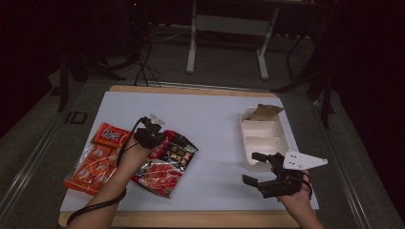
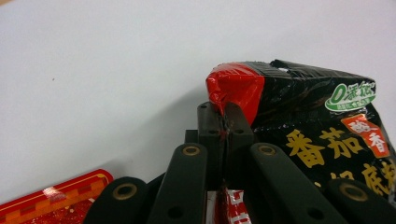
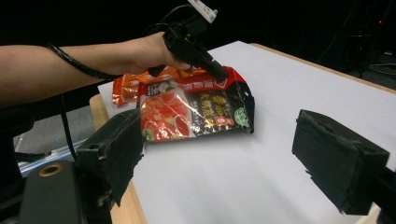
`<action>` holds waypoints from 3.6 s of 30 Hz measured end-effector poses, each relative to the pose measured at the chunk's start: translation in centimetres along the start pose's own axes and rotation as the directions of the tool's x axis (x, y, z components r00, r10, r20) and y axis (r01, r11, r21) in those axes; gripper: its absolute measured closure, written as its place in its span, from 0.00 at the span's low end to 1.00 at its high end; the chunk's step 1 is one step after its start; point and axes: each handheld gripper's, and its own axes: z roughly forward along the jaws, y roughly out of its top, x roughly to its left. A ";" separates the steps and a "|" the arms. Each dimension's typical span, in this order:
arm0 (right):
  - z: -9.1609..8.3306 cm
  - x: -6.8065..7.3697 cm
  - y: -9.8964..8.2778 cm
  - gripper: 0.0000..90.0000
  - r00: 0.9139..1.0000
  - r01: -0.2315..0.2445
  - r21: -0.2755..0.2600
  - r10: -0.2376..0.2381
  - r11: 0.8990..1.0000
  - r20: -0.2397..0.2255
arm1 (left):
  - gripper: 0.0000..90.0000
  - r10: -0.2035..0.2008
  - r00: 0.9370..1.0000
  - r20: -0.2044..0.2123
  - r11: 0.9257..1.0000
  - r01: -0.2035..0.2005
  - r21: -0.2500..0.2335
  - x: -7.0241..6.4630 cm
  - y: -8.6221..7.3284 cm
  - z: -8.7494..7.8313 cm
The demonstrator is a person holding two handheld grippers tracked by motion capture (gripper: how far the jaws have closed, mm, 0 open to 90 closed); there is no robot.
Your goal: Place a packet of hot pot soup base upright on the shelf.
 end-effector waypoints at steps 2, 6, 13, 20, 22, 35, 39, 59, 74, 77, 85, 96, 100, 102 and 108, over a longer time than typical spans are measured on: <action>0.0 -0.1 0.0 0.18 1.000 -0.004 0.000 0.004 1.000 0.000 | 0.99 0.007 1.000 0.007 1.000 -0.007 -0.012 0.0 0.0 -0.5; 0.0 -0.1 0.1 0.18 1.000 -0.005 -0.004 0.005 1.000 0.003 | 0.99 0.019 1.000 0.013 0.999 -0.018 -0.042 -0.3 0.2 -1.6; -0.1 0.0 0.2 0.17 1.000 -0.005 -0.009 0.005 1.000 0.008 | 1.00 0.044 0.999 0.024 0.993 -0.041 -0.108 -1.4 0.2 -3.8; -0.4 -0.3 0.2 0.14 1.000 -0.020 -0.031 0.019 0.999 -0.021 | 1.00 0.098 0.995 0.027 0.982 -0.092 -0.167 -2.8 -0.1 -6.1; -0.5 -0.3 0.2 0.14 1.000 -0.019 -0.035 0.018 0.999 -0.016 | 1.00 0.111 0.993 0.030 0.979 -0.104 -0.173 -3.0 -0.1 -6.5; -0.3 -0.1 0.4 0.15 1.000 0.010 -0.040 -0.010 0.999 0.011 | 1.00 0.199 0.979 0.031 0.946 -0.184 -0.269 -5.6 0.1 -10.0; -0.2 -0.2 0.5 0.15 0.999 0.050 -0.048 -0.050 0.998 0.019 | 0.99 0.200 0.979 0.039 0.913 -0.172 -0.370 -5.8 0.8 -11.5; 1.1 0.5 3.0 0.17 0.995 0.039 -0.044 -0.034 0.998 0.096 | 0.99 0.156 0.982 0.105 0.792 -0.061 -0.607 -6.0 2.2 -11.9; 2.8 0.3 4.8 0.26 0.998 0.002 -0.118 0.006 0.993 0.069 | 0.99 0.162 0.950 0.266 0.726 0.068 -0.684 -8.3 2.8 -11.3; 3.0 0.1 4.9 0.28 0.998 -0.006 -0.122 0.013 0.993 0.062 | 0.99 0.164 0.947 0.276 0.716 0.078 -0.694 -8.9 2.9 -11.1; 3.0 0.1 4.9 0.66 0.999 -0.010 -0.167 0.018 0.986 0.048 | 0.99 0.176 0.931 0.318 0.698 0.110 -0.708 -9.8 3.2 -10.8; 1.9 0.7 6.1 0.85 0.994 0.039 -0.166 -0.021 0.985 0.107 | 0.98 0.184 0.908 0.376 0.697 0.149 -0.701 -9.6 3.5 -10.2; 1.6 0.8 6.6 0.86 0.992 0.050 -0.154 -0.031 0.987 0.126 | 0.97 0.190 0.897 0.399 0.716 0.151 -0.681 -9.4 3.7 -10.2; 1.5 0.8 6.9 0.86 0.992 0.054 -0.148 -0.035 0.988 0.125 | 0.95 0.196 0.893 0.405 0.719 0.150 -0.679 -9.4 3.8 -10.2; 1.0 0.8 7.6 0.87 0.991 0.077 -0.136 -0.061 0.988 0.118 | 0.69 0.201 0.900 0.386 0.729 0.126 -0.673 -9.5 4.0 -10.6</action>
